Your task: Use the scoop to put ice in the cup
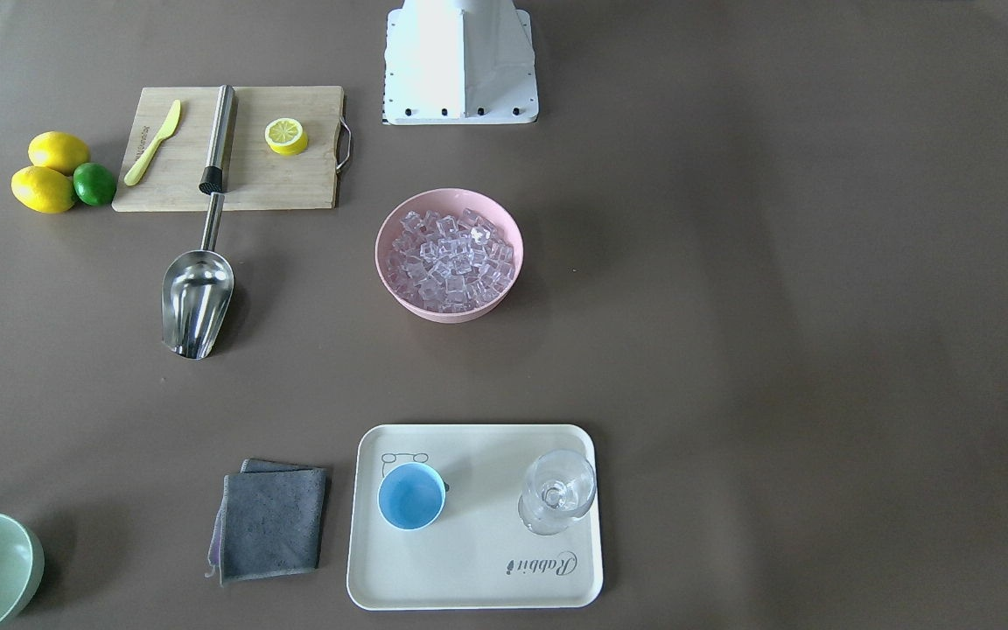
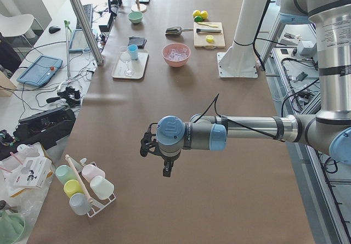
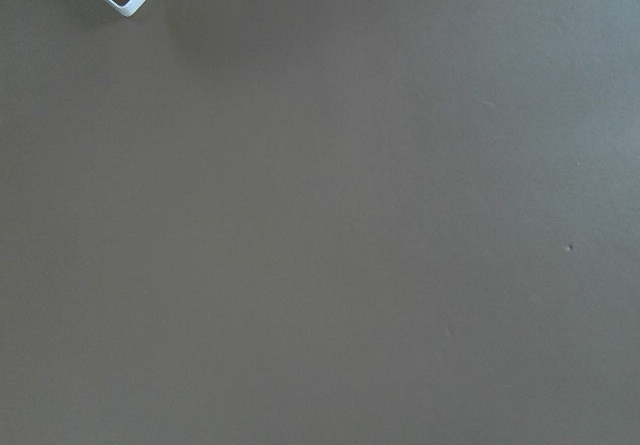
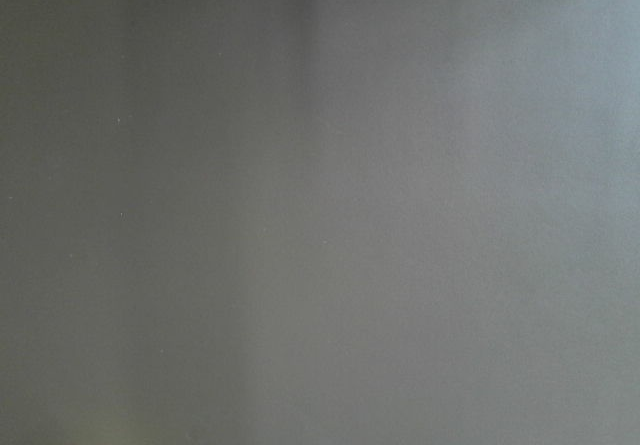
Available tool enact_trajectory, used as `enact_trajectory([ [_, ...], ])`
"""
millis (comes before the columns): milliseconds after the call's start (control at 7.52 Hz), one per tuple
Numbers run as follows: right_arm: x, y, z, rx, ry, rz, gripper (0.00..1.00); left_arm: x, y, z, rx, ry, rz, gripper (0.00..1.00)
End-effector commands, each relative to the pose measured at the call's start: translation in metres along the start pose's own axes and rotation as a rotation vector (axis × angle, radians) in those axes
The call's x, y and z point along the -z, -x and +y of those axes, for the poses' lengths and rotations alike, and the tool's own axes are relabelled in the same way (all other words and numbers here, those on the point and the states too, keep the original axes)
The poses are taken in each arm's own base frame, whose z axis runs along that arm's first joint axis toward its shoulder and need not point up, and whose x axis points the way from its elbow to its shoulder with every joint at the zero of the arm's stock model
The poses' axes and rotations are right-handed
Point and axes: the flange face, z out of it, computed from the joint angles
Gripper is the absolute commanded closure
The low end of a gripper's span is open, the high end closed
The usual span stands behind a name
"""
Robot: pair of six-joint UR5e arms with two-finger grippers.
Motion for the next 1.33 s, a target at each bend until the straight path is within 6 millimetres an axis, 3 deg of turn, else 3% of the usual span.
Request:
enact_trajectory([
  [0, -0.001, 0.000, 0.001, 0.002, 0.001, -0.002, 0.00, -0.002, 0.000, 0.000, 0.000, 0.004, 0.001, 0.02],
  [798, 0.005, 0.005, -0.002, 0.019, -0.012, 0.002, 0.00, -0.002, -0.002, -0.001, -0.004, 0.004, 0.002, 0.02],
  [1065, 0.021, 0.019, -0.001, 0.019, -0.043, 0.004, 0.00, -0.002, -0.002, -0.001, -0.005, 0.006, 0.003, 0.02],
  [1198, 0.028, 0.041, -0.003, -0.001, -0.055, -0.002, 0.00, -0.002, -0.003, -0.002, -0.007, 0.006, 0.003, 0.02],
])
